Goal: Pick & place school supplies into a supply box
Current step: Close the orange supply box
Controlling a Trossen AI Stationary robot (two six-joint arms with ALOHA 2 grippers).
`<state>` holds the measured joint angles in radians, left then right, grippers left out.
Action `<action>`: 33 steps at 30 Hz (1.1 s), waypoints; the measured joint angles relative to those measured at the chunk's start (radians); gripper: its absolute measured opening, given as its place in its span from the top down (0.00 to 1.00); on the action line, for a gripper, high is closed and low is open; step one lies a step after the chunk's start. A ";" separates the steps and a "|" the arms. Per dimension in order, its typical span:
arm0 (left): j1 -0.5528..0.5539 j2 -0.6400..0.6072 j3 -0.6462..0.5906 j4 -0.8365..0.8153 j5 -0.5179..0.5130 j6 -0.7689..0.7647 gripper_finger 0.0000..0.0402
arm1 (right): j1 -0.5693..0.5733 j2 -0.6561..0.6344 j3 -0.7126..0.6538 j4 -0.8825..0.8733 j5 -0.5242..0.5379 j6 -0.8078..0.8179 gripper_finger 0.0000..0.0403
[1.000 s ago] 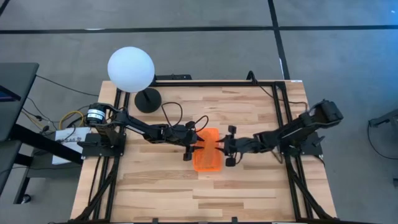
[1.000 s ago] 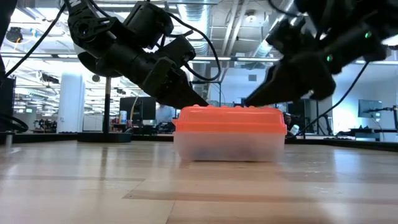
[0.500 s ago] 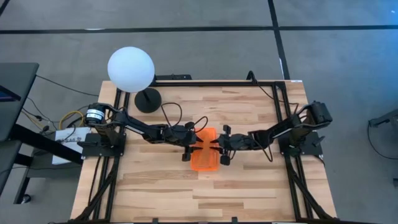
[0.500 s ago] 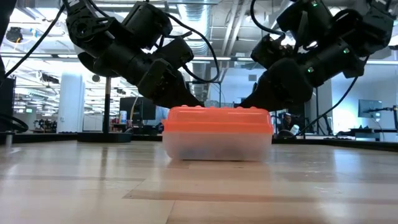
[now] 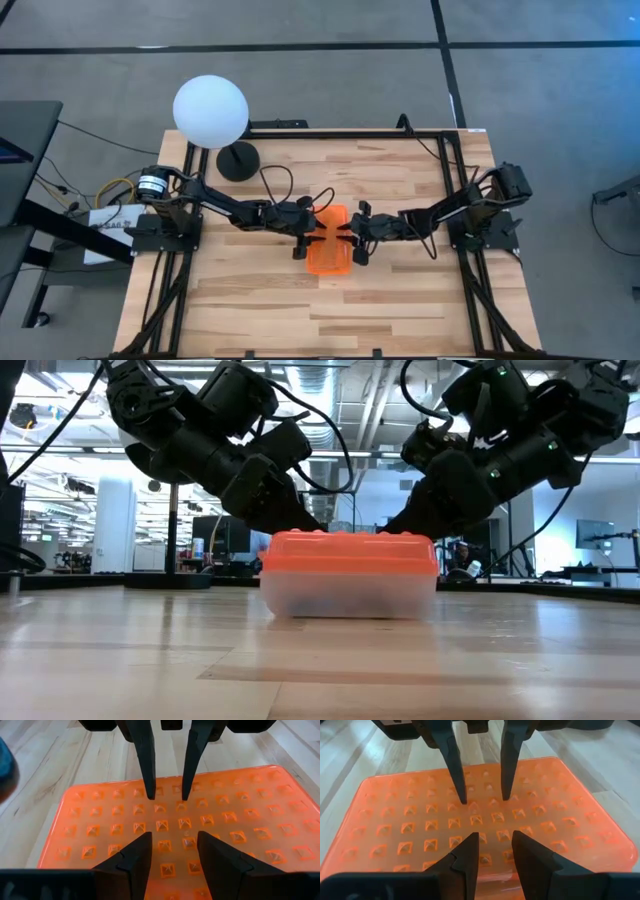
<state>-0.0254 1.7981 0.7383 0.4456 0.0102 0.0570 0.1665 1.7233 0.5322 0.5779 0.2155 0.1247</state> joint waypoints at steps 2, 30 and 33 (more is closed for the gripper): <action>0.000 0.000 0.000 -0.001 -0.003 0.000 0.61 | 0.000 0.002 -0.007 0.020 -0.001 -0.003 0.73; -0.011 -0.010 -0.005 0.108 0.003 0.050 0.61 | 0.187 -0.261 -0.021 -0.244 0.260 -0.174 0.73; -0.019 -0.027 -0.006 0.116 0.002 0.075 0.61 | 0.187 -0.260 -0.021 -0.293 0.263 -0.132 0.73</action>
<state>-0.0448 1.7713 0.7319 0.5613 0.0124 0.1322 0.3535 1.4631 0.5114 0.2845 0.4788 -0.0076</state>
